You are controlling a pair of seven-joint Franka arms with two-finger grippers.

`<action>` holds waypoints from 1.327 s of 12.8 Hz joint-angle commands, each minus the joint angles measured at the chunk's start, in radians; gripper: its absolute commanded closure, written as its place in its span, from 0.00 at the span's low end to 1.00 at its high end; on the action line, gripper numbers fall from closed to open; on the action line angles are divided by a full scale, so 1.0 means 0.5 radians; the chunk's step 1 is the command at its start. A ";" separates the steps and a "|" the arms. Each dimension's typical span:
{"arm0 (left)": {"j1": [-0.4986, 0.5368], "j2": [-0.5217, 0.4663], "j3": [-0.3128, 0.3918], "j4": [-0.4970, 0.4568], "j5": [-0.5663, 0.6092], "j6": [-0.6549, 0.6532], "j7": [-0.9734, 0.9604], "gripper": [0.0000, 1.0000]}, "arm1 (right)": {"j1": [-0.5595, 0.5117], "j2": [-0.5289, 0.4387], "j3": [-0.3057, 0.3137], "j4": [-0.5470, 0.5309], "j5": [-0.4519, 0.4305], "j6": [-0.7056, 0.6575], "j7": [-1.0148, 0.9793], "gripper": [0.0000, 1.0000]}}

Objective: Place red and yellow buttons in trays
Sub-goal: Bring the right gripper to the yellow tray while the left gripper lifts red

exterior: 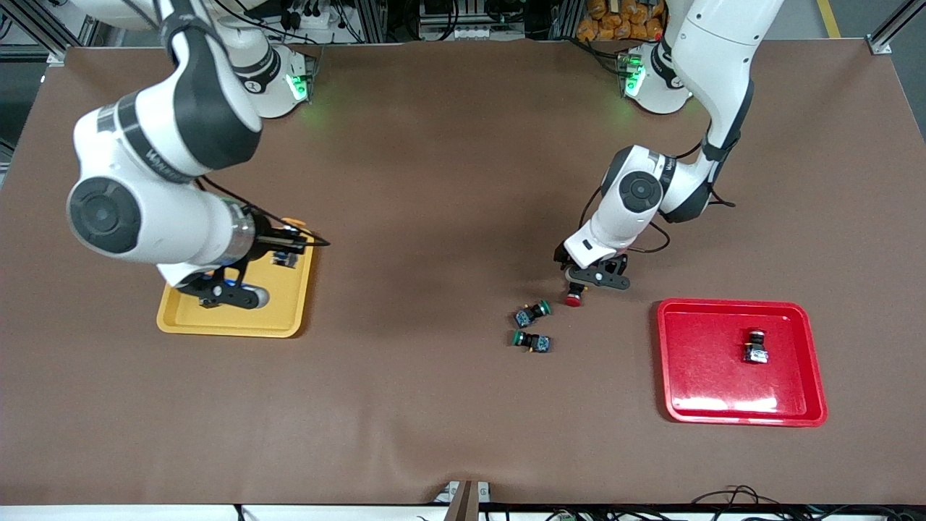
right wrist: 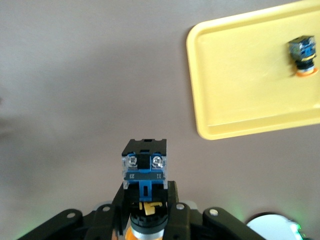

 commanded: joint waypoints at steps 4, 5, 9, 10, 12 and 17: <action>-0.015 0.118 0.007 0.031 -0.013 0.177 0.073 0.00 | -0.361 -0.137 0.024 -0.557 -0.198 0.289 -0.756 0.91; -0.012 0.124 0.007 0.028 -0.010 0.193 0.076 0.00 | -0.398 -0.131 0.024 -0.680 -0.207 0.466 -0.830 0.91; 0.000 0.093 0.022 0.031 -0.013 0.190 0.070 1.00 | -0.453 -0.030 0.027 -1.003 -0.211 1.069 -0.990 0.91; 0.003 0.081 0.037 0.046 -0.013 0.187 0.070 1.00 | -0.453 -0.002 0.027 -1.061 -0.211 1.151 -1.018 0.91; 0.036 0.017 0.083 0.080 -0.013 0.157 0.076 1.00 | -0.475 0.007 0.024 -1.227 -0.211 1.320 -1.121 0.89; 0.300 -0.085 0.117 0.337 -0.031 -0.248 0.146 1.00 | -0.524 0.108 0.024 -1.399 -0.214 1.661 -1.230 0.88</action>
